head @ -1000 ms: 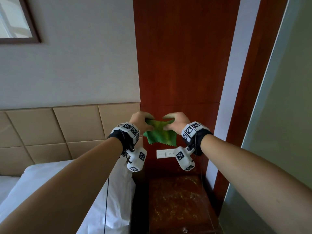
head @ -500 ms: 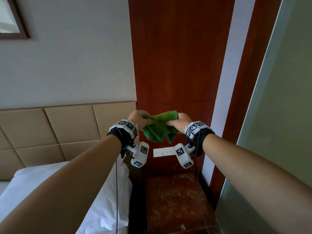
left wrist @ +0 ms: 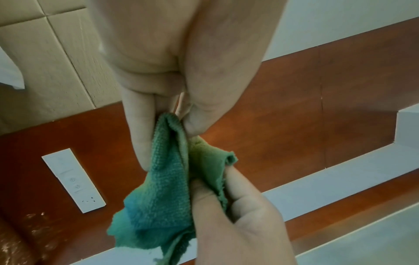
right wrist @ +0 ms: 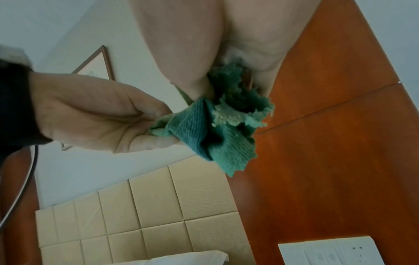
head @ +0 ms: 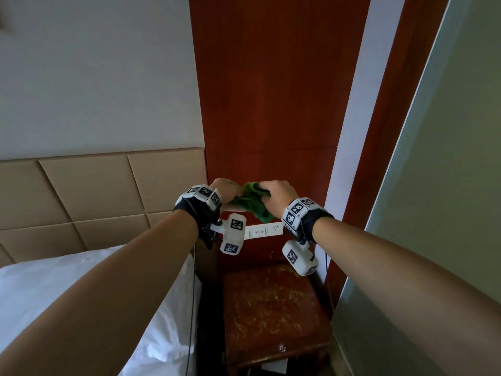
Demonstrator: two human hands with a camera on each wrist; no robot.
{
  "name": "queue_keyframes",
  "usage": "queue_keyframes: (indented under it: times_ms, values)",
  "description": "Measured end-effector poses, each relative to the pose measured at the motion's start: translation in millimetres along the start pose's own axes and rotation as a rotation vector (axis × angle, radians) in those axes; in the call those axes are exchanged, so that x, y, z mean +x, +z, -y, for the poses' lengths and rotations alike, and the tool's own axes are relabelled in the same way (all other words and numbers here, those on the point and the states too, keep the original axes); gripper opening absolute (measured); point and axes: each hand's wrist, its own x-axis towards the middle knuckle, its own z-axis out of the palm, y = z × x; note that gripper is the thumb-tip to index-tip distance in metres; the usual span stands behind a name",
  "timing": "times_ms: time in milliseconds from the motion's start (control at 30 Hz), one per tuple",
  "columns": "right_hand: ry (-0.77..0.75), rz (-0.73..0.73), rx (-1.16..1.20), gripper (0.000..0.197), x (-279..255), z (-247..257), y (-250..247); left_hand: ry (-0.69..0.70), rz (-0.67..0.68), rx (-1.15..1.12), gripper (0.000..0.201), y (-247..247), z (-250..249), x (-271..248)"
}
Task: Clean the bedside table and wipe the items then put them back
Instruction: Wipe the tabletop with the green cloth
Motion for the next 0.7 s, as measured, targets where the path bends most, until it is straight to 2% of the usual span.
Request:
queue_keyframes:
  times_ms: [100, 167, 233, 333, 400, 500, 567, 700]
  values:
    - [0.002, 0.049, 0.054, 0.030, 8.7, -16.7, -2.0, -0.036, 0.047, -0.127, 0.025, 9.4, -8.2, 12.3]
    - [0.028, 0.097, 0.186, 0.020, 17.6, -29.1, -1.4, -0.061, 0.069, -0.194, 0.021, 17.7, -14.9, 20.4]
    - [0.066, 0.180, 0.317, 0.023, 28.0, -43.2, -0.9, -0.085, 0.077, -0.243, 0.015, 26.7, -21.2, 30.5]
    - [0.054, 0.258, 0.289, 0.042, 47.1, -70.1, -0.5, -0.150, 0.155, -0.456, 0.027, 41.7, -28.9, 48.4]
    - [0.046, 0.231, 0.243, 0.041, 60.8, -89.8, -2.1, -0.145, 0.197, -0.486, 0.031, 51.3, -34.2, 60.6]
    - [0.082, 0.215, 0.346, 0.030, 79.3, -115.5, -9.0, -0.104, 0.260, -0.373, 0.040, 60.9, -41.3, 76.6]
    - [0.092, 0.261, 0.429, 0.028, 89.1, -128.3, -15.3, -0.065, 0.254, -0.238, 0.048, 66.1, -42.9, 89.5]
    - [0.055, 0.363, 0.457, 0.027, 105.9, -147.5, -23.0, -0.042, 0.198, -0.189, 0.027, 80.7, -50.0, 106.3]
